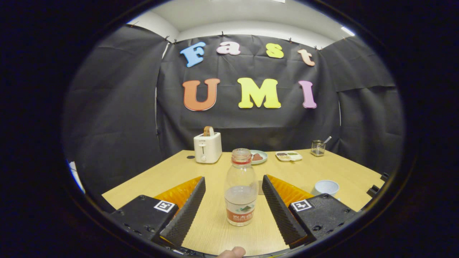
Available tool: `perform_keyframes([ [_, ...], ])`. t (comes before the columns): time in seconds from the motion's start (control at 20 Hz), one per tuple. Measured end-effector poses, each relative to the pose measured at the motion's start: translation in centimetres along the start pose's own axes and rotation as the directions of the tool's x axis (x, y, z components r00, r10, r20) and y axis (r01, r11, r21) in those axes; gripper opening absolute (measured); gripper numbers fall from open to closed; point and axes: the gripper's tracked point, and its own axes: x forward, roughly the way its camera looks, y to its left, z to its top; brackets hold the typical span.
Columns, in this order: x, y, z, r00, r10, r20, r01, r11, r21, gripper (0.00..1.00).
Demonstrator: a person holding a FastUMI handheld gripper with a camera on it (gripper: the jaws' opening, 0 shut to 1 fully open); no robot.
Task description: Take the bottle from table, then pour the juice into the cup, finally place the bottle on the coaster
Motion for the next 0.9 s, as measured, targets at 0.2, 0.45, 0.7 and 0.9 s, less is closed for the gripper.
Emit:
perform_keyframes([
  [0.2, 1.1, -0.1, -2.2, 1.0, -0.021, -0.014, 0.02, 0.999, -0.03, 1.0],
  [0.45, 2.4, 0.3, -4.4, 0.999, -0.025, -0.03, 0.024, 0.999, -0.033, 1.0],
  [0.7, 3.9, 0.5, -5.7, 0.998, -0.037, -0.043, 0.035, 0.998, -0.055, 1.0],
  [0.9, 5.2, 0.4, -5.9, 0.998, -0.044, -0.041, 0.041, 0.996, -0.075, 1.0],
])
